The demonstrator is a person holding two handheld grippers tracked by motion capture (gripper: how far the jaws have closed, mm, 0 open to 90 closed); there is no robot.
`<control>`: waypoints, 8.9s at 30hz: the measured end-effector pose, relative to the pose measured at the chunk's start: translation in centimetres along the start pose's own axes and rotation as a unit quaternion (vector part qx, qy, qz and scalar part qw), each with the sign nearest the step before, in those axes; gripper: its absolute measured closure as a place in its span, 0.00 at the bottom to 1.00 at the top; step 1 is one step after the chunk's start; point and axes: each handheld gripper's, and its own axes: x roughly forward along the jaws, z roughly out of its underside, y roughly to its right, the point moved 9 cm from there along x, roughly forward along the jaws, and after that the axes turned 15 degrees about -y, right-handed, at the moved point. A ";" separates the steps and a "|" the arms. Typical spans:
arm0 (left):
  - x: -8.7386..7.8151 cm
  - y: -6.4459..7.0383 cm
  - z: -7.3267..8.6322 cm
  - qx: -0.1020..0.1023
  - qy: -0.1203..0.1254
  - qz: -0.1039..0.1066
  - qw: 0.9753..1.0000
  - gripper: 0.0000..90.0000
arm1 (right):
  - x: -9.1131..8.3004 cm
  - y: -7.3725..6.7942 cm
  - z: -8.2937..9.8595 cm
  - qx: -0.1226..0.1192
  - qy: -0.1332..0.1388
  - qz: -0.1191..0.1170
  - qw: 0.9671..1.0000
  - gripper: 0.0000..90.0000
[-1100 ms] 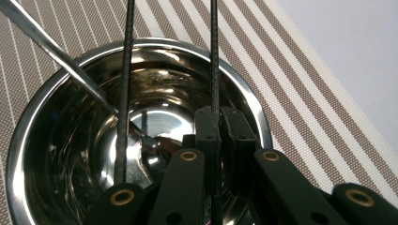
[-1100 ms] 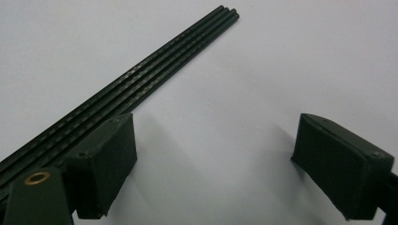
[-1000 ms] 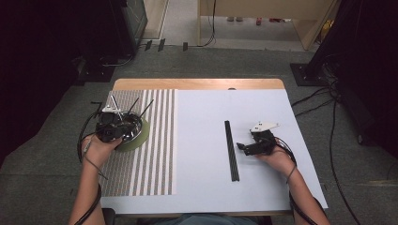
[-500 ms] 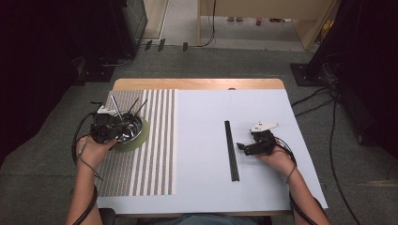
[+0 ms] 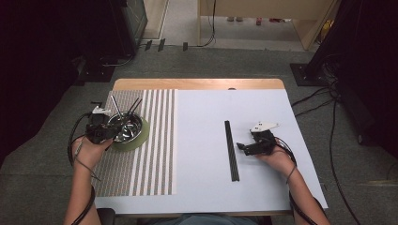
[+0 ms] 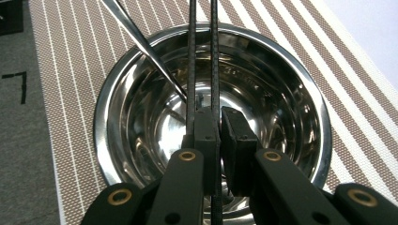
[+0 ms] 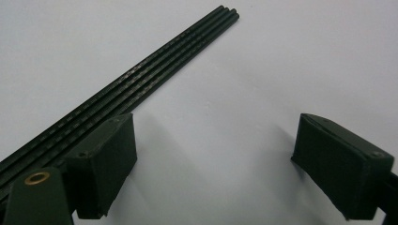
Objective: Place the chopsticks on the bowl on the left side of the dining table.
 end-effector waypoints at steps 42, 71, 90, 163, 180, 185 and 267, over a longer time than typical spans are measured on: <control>1.1 0.0 0.0 0.005 -0.001 -0.006 1.000 0.89 | 0.0 0.0 0.0 0.000 0.000 0.000 1.000 0.15; 0.9 1.9 0.7 0.064 -0.016 0.048 0.997 0.90 | 0.0 0.0 0.0 0.000 0.000 0.000 1.000 0.15; -1.0 1.8 0.2 0.064 0.031 0.036 0.997 0.68 | 0.0 0.0 0.0 0.001 0.000 0.000 1.000 0.15; -2.4 -1.9 7.2 -0.023 0.077 -0.047 0.996 0.39 | 0.0 0.0 0.0 0.000 0.001 0.001 1.000 0.15; -2.5 -3.2 7.0 -0.041 0.084 -0.047 0.995 0.40 | 0.0 0.0 0.0 0.000 0.000 0.000 1.000 0.15; -2.5 -3.6 6.7 -0.045 0.085 -0.041 0.995 0.40 | 0.0 0.0 0.0 -0.001 0.000 0.001 1.000 0.15; -3.6 -2.7 -1.1 -0.059 0.092 0.008 0.994 0.44 | 0.0 0.0 0.0 -0.001 0.001 0.001 1.000 0.15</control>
